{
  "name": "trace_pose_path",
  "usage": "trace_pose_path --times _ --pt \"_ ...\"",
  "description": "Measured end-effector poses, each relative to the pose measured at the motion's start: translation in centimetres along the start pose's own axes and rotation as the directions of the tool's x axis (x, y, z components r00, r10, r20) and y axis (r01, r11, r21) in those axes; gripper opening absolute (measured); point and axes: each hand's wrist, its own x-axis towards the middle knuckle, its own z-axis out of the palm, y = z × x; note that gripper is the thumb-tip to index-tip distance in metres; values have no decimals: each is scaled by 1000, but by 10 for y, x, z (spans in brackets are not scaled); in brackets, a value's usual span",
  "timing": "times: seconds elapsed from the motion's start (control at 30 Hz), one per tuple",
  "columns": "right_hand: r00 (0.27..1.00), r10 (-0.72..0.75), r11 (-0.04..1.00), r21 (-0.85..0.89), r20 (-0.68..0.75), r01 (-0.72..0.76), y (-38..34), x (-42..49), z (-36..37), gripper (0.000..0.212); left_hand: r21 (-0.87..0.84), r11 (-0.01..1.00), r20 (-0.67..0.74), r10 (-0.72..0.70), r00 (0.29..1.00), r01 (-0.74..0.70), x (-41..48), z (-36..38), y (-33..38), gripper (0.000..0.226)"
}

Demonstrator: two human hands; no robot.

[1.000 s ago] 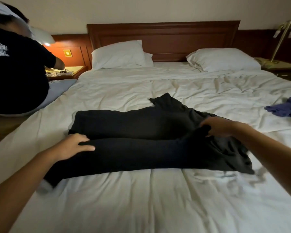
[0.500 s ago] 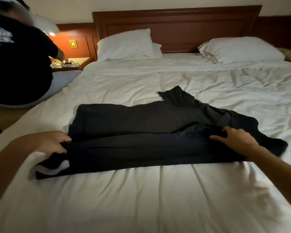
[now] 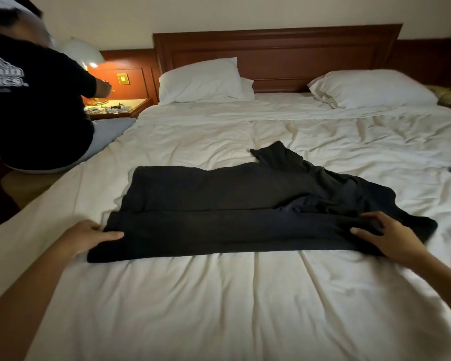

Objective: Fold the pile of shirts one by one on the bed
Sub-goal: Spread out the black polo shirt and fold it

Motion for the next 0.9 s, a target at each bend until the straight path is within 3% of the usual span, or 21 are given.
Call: trace_pose_path --times 0.17,0.27,0.4,0.5,0.57,0.67,0.73,0.83,0.9 --pt "993 -27 998 52 -111 33 1 -17 -6 23 -175 978 -166 86 982 -115 -22 13 -17 34" --pt "997 -26 999 26 -75 28 1 -22 -21 22 -307 944 -190 59 980 -116 -35 12 -20 25" --pt "999 -17 999 -49 29 18 0 -39 -44 22 -302 942 -182 95 979 -148 -52 0 -33 23" --pt "994 9 998 -63 109 -2 11 -57 -68 24 -225 964 -125 115 985 -141 -60 -21 -52 21" --pt "972 15 996 -86 235 5 24 -68 -83 31 -177 979 -32 97 995 -102 -64 -34 -64 25" --pt "920 32 995 -100 391 8 34 -79 -94 43 -117 992 91 59 994 -49 -61 -43 -76 55" --pt "905 40 999 14 424 -51 22 -81 -93 48 6 995 56 97 994 -97 -56 -39 -71 77" --pt "932 99 983 111 348 -146 -4 -70 -76 63 239 965 -132 142 981 -107 -47 -16 -53 101" --pt "974 144 976 -188 173 -111 -19 -55 -62 76 318 911 -151 321 935 -261 -45 4 -30 91"
